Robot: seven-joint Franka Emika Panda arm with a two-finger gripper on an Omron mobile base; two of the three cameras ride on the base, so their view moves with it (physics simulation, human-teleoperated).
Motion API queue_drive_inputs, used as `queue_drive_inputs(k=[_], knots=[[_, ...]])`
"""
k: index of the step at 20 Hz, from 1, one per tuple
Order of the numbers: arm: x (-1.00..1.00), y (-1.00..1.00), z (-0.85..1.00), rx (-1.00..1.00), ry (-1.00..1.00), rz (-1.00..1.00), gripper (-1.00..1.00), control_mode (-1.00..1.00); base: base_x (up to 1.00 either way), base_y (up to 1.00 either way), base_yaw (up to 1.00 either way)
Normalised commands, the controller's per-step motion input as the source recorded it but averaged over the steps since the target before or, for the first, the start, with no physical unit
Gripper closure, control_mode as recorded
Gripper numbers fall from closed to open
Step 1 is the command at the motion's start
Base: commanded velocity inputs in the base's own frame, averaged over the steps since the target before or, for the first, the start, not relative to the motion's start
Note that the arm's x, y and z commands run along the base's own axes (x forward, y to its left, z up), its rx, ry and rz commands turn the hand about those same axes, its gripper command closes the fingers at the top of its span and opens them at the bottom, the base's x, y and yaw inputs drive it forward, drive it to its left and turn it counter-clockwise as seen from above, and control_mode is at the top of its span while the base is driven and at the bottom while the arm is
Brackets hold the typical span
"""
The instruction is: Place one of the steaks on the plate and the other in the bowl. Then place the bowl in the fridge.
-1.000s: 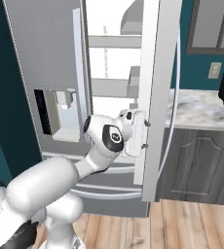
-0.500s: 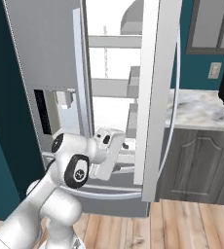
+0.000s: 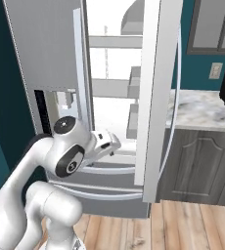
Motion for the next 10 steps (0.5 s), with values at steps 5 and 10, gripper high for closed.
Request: queue_drive_inputs(k=[5, 10], knots=[[0.2, 0.44, -0.15, 0.51, -0.25, -0.53, -1.0, -1.0, 0.0, 0.0, 0.0], [0.48, 1.0, -0.08, 0.0, -0.05, -0.46, -1.0, -1.0, 0.0, 0.0, 0.0]])
